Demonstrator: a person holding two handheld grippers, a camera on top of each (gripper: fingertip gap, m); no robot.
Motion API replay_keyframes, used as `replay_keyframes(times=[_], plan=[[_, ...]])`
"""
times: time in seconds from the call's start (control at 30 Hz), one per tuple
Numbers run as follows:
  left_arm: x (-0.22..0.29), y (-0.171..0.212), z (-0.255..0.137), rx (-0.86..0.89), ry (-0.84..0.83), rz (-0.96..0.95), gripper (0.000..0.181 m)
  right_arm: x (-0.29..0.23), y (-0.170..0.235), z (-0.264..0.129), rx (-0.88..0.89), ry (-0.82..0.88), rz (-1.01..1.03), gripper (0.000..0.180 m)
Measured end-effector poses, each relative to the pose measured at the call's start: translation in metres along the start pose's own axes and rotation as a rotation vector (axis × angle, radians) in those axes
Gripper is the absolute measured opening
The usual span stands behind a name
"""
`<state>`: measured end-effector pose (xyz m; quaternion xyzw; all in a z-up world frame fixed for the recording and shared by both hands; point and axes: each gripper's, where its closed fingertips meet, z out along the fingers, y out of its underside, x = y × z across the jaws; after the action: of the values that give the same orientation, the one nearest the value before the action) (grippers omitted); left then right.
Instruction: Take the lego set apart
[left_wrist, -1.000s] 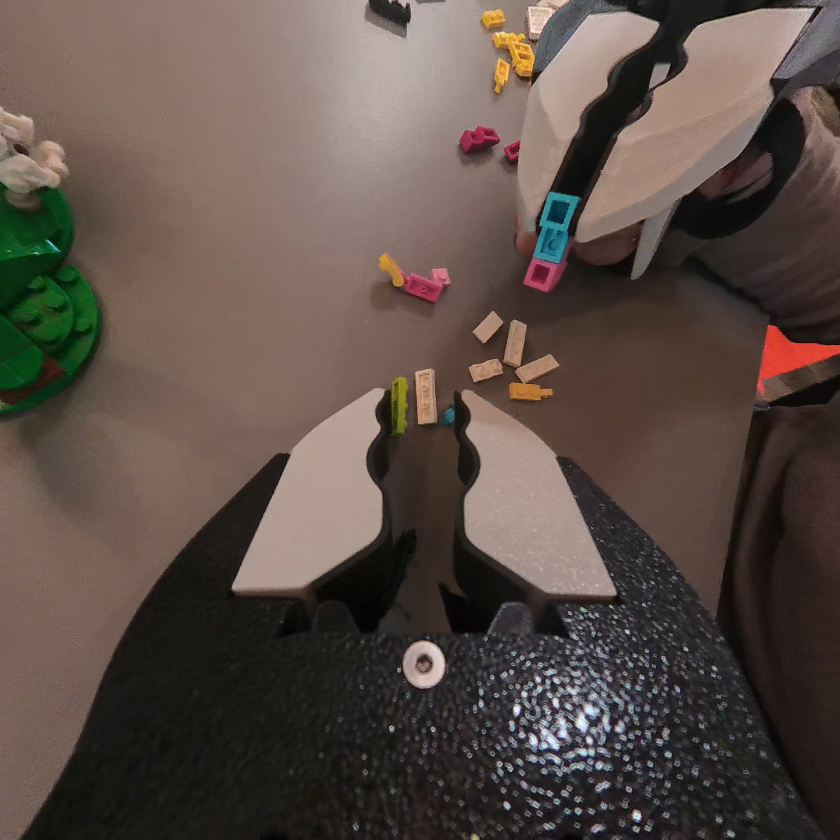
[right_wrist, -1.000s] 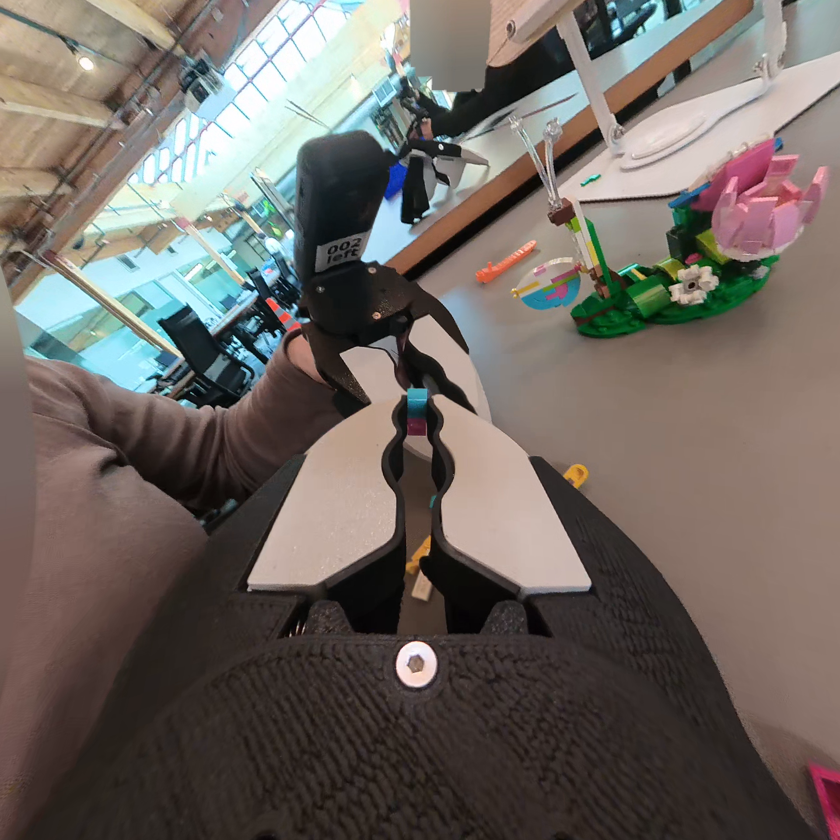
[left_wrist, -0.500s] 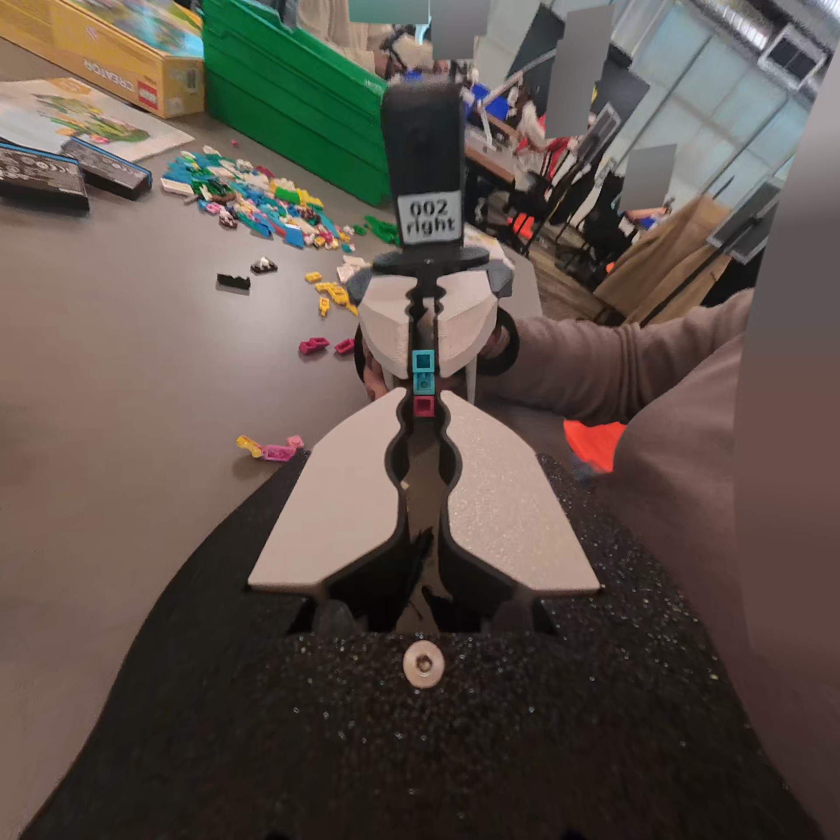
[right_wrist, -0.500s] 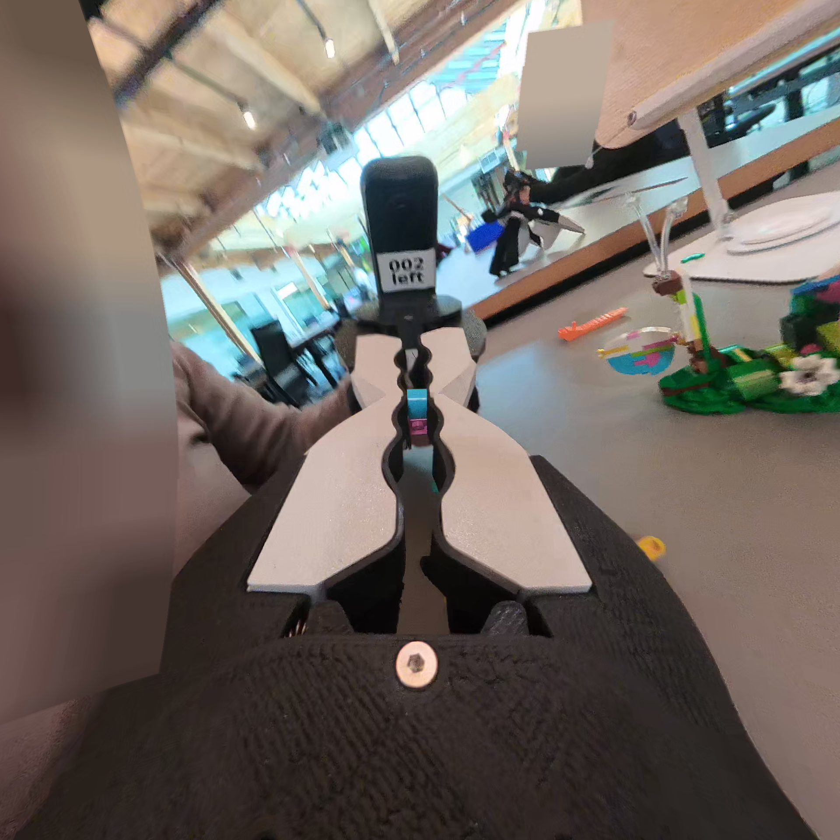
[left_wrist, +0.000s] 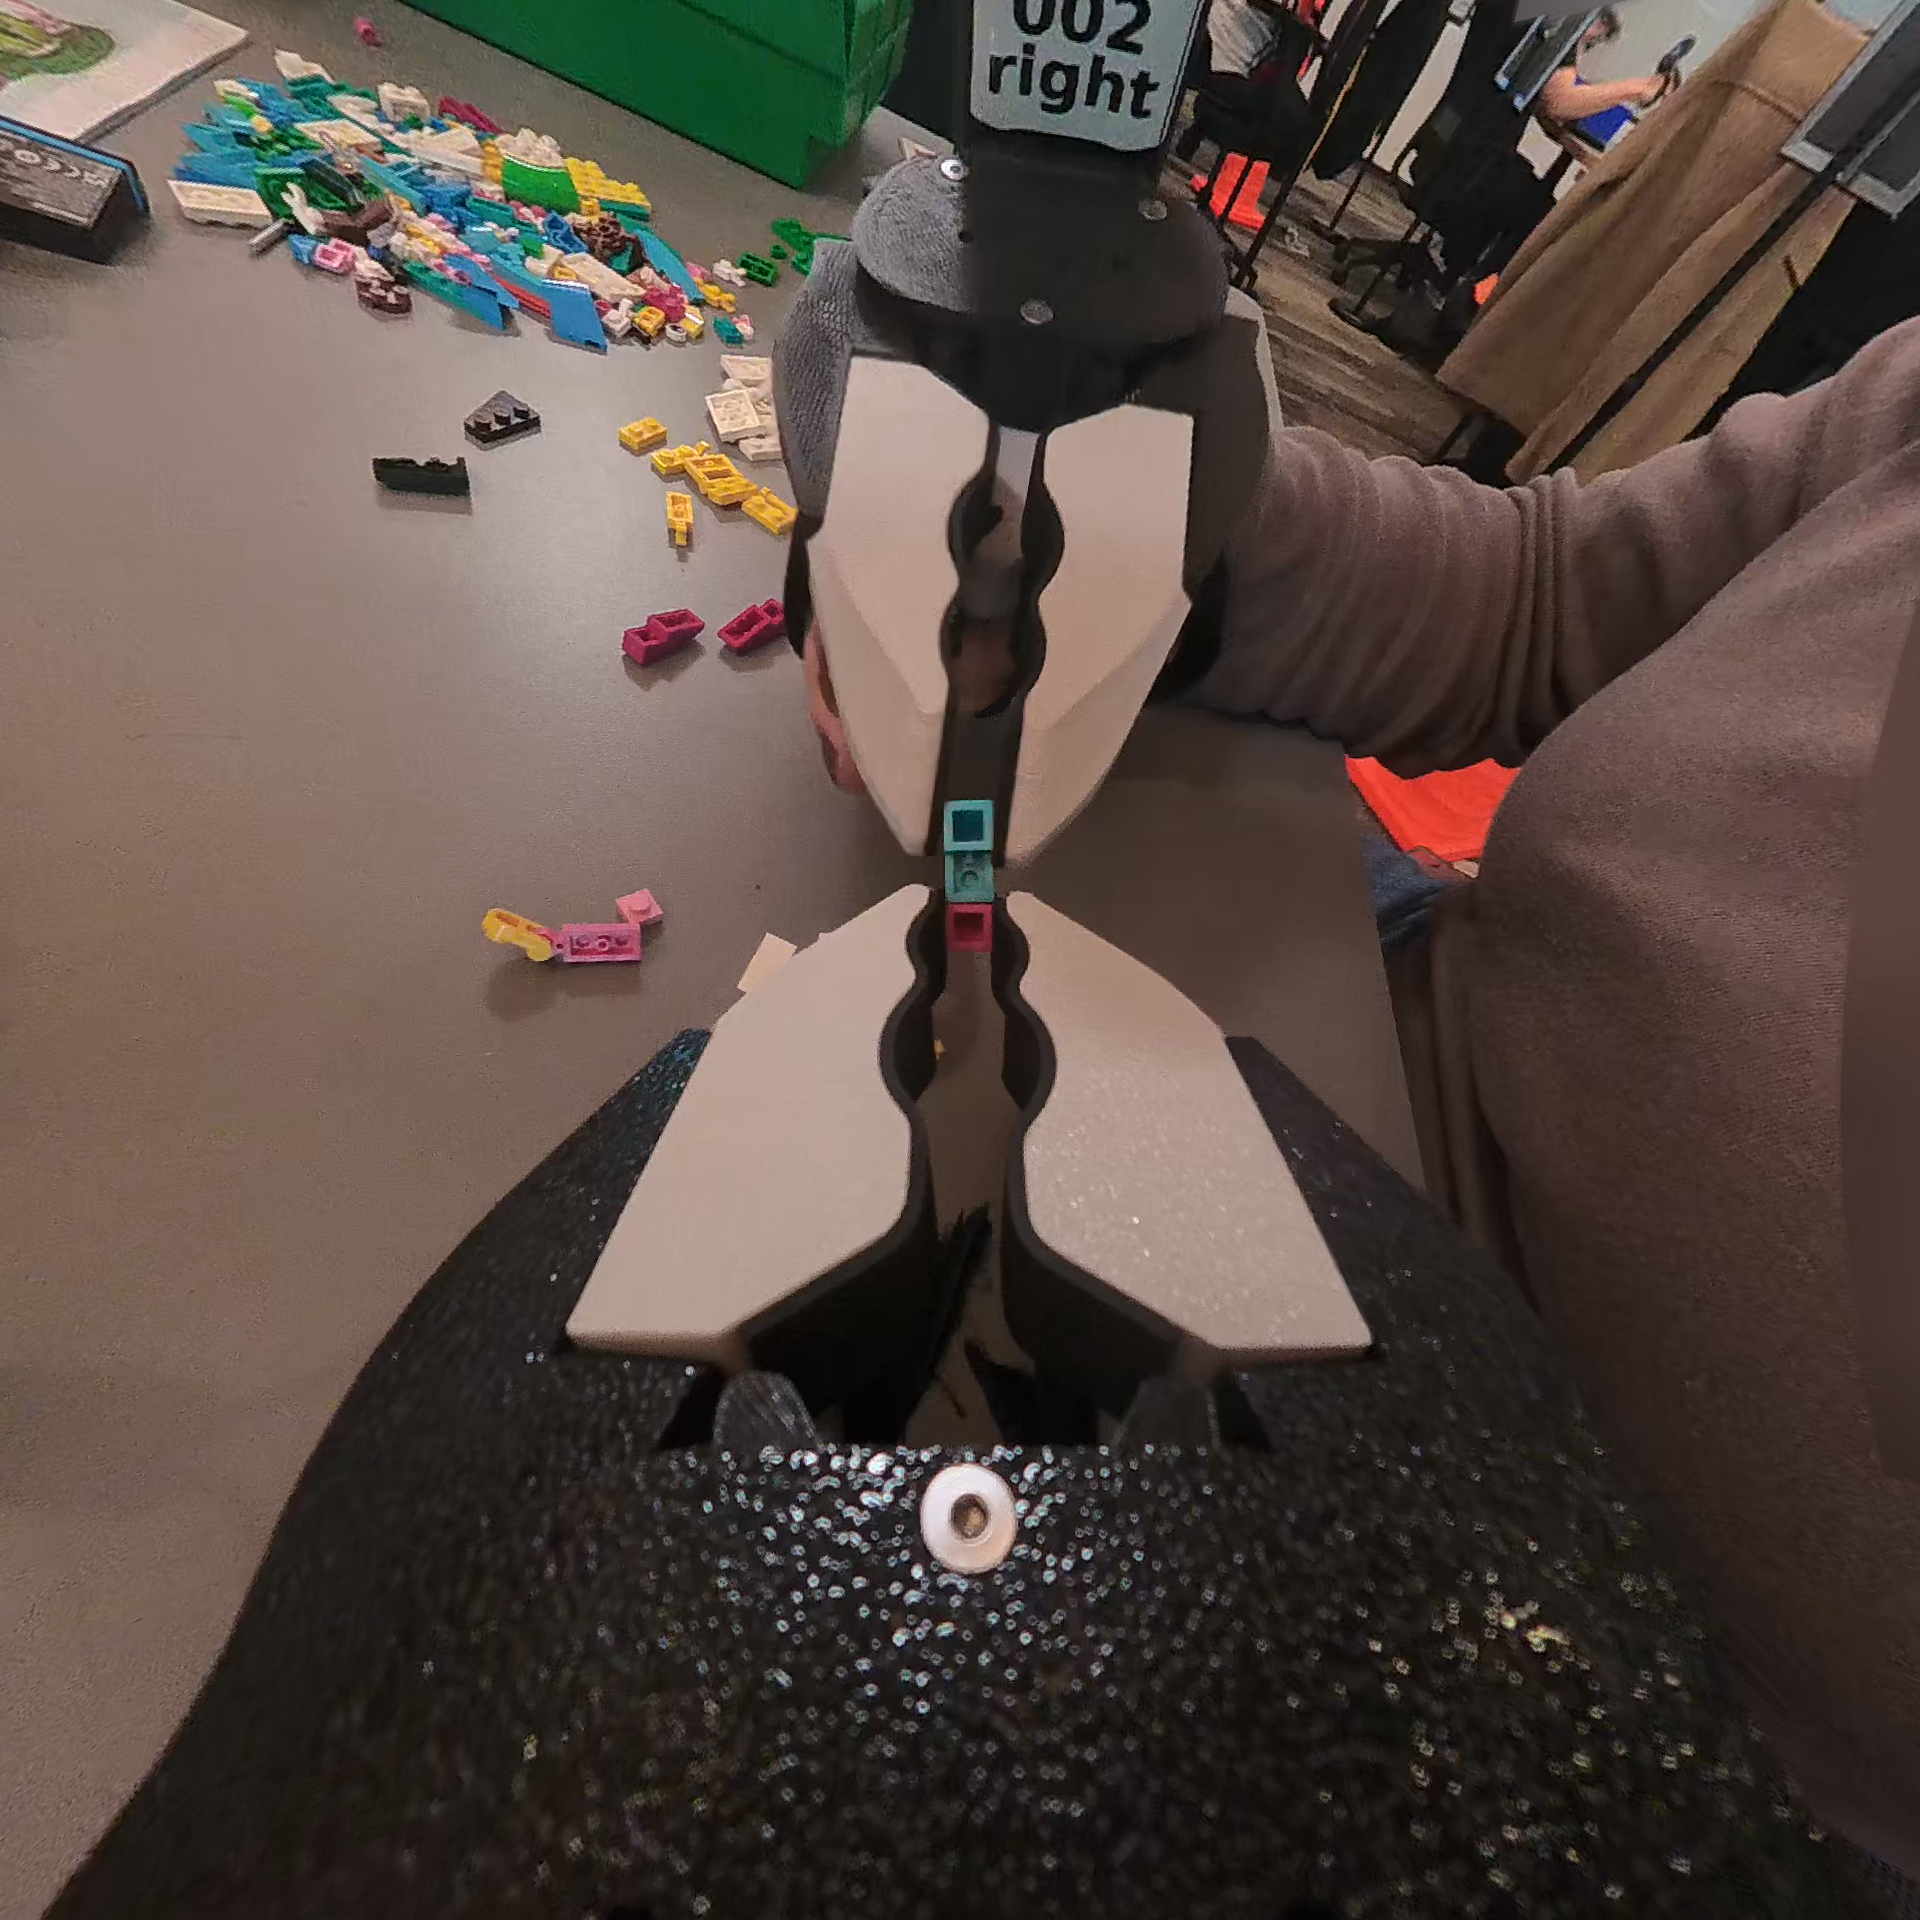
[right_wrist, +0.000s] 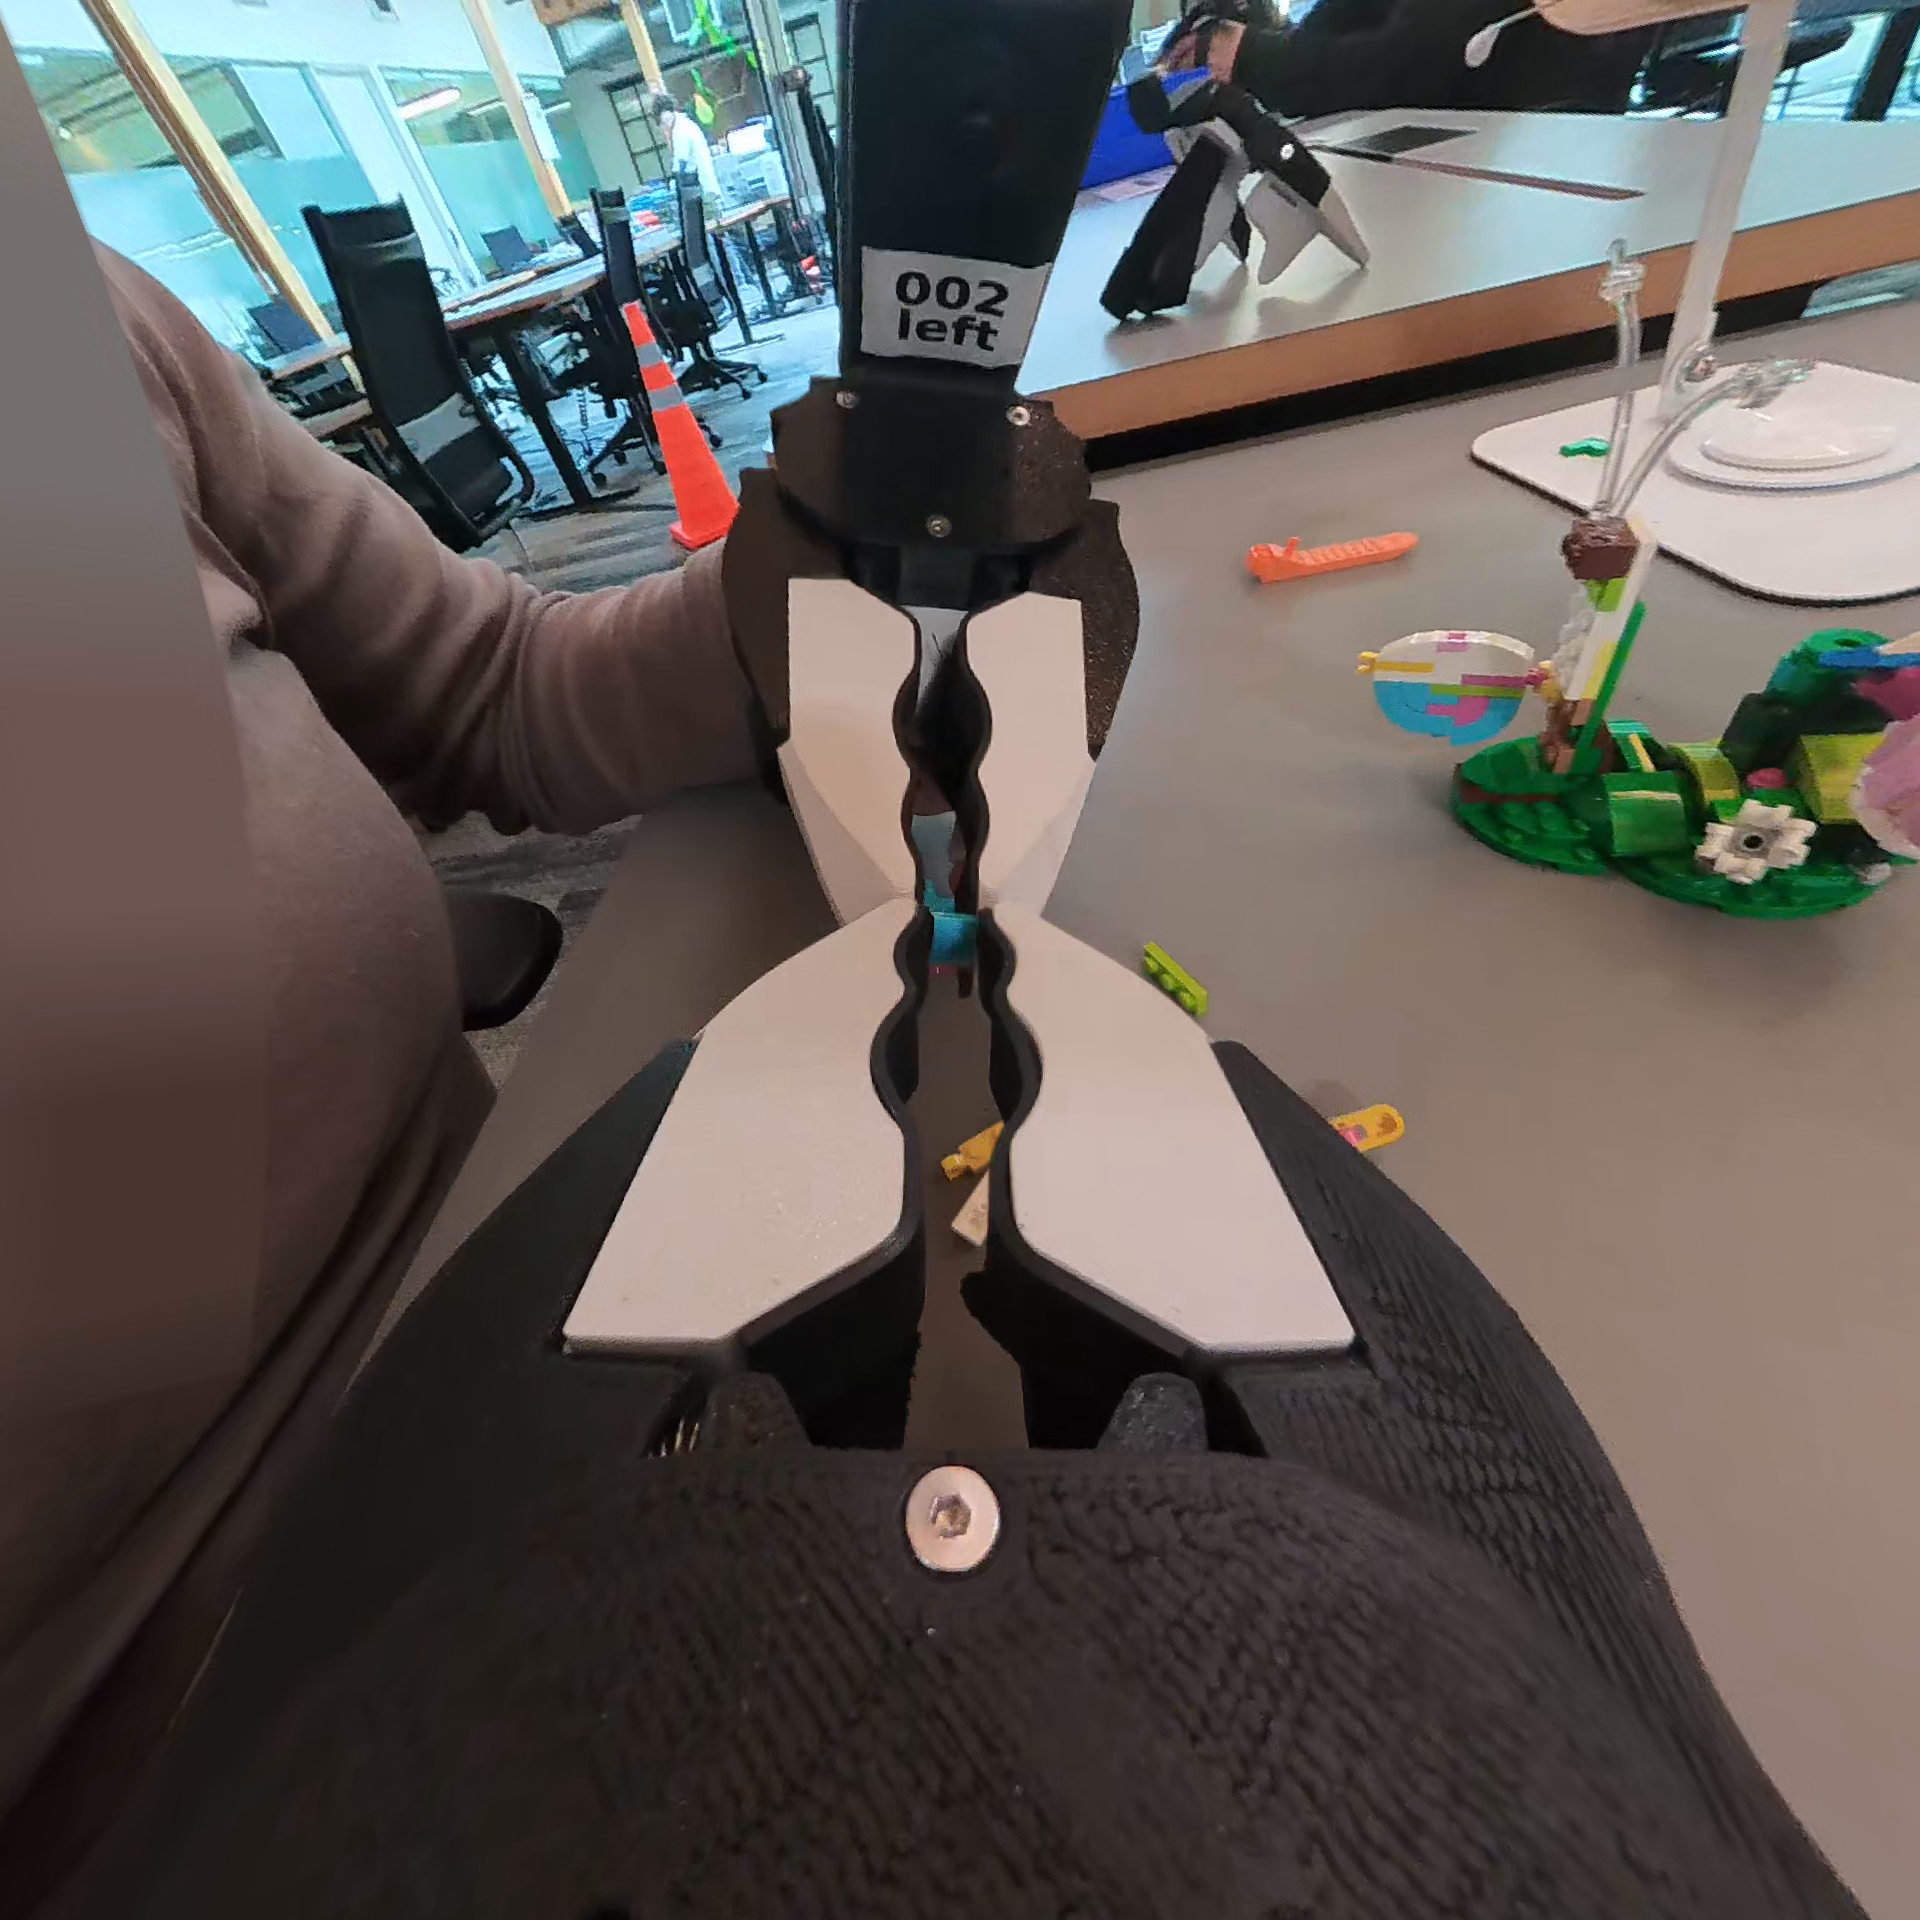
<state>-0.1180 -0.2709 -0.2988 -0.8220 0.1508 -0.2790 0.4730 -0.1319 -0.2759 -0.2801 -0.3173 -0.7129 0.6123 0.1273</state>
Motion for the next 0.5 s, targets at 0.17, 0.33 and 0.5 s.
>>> replay_keyframes(times=[0.17, 0.33, 0.5], plan=[[-0.004, -0.009, -0.007, 0.039, -0.084, 0.146, 0.008, 0.003, -0.011, 0.001, 0.089, -0.021, 0.144, 0.006], [0.002, -0.031, -0.011, 0.16, -0.223, 0.432, 0.008, 0.007, -0.044, -0.01, 0.341, -0.127, 0.407, 0.006], [-0.026, -0.003, -0.006, -0.026, -0.293, 0.293, 0.007, 0.041, -0.019, -0.02, 0.203, 0.148, 0.299, 0.005]])
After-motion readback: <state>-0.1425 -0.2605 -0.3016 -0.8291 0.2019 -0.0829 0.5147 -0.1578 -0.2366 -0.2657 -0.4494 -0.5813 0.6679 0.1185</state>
